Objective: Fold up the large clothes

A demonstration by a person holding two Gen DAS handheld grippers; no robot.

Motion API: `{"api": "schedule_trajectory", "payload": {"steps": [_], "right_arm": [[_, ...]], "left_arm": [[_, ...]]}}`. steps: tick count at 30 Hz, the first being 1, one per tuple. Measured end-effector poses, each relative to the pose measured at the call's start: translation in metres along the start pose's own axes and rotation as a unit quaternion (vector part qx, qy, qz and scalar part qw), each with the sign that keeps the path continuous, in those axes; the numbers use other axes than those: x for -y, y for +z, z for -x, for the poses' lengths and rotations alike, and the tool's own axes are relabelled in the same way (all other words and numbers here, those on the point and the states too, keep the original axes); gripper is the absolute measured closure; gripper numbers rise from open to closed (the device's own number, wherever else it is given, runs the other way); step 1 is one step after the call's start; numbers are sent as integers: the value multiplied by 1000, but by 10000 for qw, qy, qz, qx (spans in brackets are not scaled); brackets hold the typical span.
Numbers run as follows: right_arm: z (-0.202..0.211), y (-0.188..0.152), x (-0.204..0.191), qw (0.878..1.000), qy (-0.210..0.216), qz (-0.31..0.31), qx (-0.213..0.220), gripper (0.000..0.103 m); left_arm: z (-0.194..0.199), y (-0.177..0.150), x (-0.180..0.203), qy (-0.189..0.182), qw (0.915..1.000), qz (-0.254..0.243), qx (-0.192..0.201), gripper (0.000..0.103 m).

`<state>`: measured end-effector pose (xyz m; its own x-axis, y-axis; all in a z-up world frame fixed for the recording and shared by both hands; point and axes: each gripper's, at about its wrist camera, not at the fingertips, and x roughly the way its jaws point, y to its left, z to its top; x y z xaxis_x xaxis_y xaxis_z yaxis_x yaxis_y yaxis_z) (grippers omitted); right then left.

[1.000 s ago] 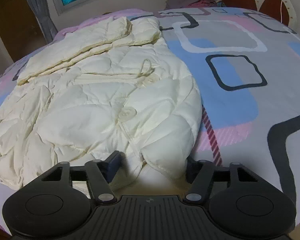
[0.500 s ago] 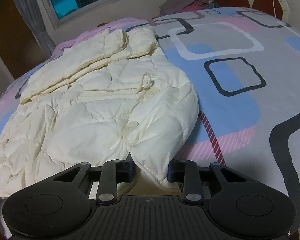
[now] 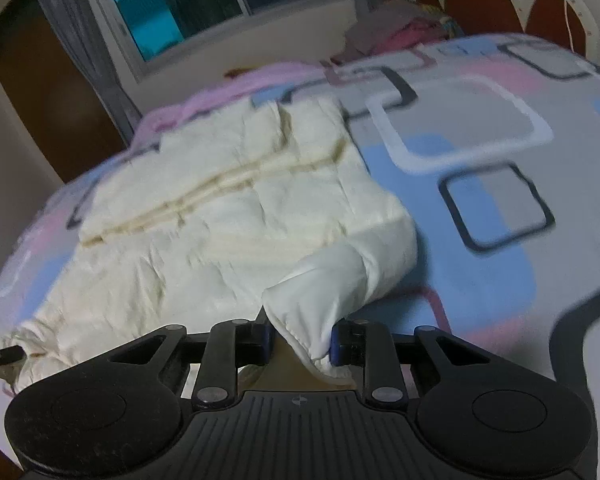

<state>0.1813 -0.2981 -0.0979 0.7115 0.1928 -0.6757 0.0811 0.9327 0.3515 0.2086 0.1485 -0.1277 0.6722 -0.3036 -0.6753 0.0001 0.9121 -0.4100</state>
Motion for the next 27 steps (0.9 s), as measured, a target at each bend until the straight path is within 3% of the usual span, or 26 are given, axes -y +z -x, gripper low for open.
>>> {"api": "schedule_trajectory", "payload": {"steps": [7,15,22,27], "right_arm": [[-18,54,-10,9993,111,49,362,78],[-55,117,-10,9972,201,-20,726,78],[-106,178,-4,9965,216,-148,794,78],[-148,214,1,9972,147,-238,700,78]], "left_arm": [[-9,52,18,-104,9990,-22,425,93],[-51,109,36,29,9975,-79,697,93],[-92,160,47,192,9951,7,965,93],[-131,195,53,473,9947,-17,917,93]]}}
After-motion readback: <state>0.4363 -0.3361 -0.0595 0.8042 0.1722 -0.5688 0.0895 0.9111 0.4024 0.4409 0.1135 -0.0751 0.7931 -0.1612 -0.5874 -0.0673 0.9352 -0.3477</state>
